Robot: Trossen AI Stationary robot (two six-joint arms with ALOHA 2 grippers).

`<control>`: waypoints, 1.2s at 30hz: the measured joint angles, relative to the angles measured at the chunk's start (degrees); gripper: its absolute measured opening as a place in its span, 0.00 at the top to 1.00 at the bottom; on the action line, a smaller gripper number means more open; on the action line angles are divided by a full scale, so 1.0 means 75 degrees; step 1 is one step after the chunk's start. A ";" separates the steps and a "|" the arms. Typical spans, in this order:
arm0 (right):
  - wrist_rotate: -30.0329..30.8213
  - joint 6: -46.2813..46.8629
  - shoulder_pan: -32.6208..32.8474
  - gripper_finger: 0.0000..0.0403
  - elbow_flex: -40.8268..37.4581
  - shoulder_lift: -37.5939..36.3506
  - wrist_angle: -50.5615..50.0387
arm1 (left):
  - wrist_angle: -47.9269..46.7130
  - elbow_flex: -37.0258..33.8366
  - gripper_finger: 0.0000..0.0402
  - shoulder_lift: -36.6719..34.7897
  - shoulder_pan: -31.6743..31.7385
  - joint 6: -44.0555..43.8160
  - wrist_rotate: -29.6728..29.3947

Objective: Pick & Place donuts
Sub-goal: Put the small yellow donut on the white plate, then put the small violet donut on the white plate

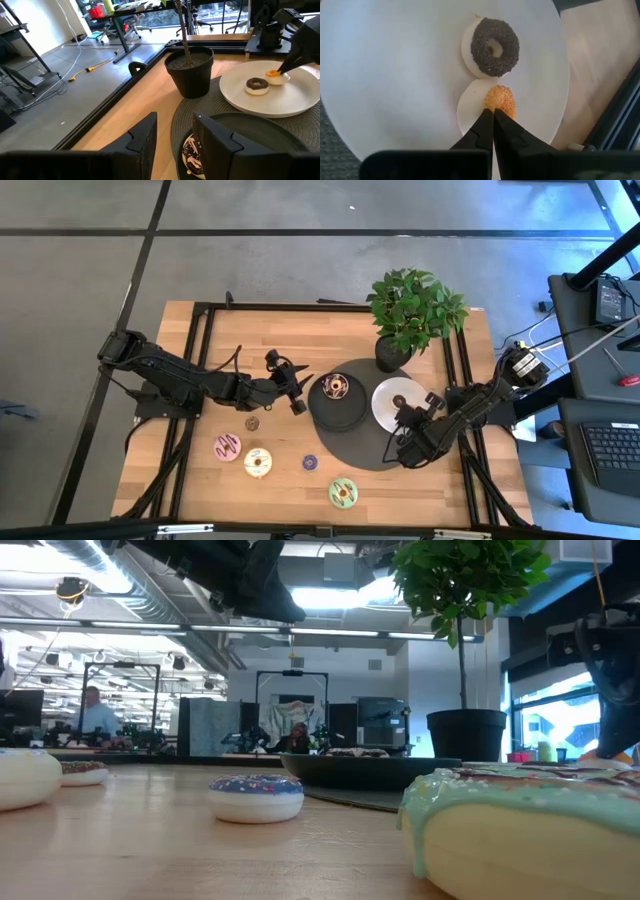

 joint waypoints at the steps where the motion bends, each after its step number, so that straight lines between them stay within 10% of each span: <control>1: 0.0000 -0.0018 0.0000 0.98 0.0000 0.0000 0.0000 | 0.0000 0.0000 0.70 0.0000 -0.0003 -0.0003 0.0000; 23: 0.0037 -0.0076 0.0000 0.67 0.0903 0.0000 -0.0686 | -0.0117 0.0000 0.70 0.0000 -0.0001 -0.0339 0.0112; 36: 0.0341 -0.5519 -0.0145 0.66 0.1297 -0.0006 0.4568 | -0.1346 0.0000 0.68 0.0003 -0.0040 -0.1099 0.5211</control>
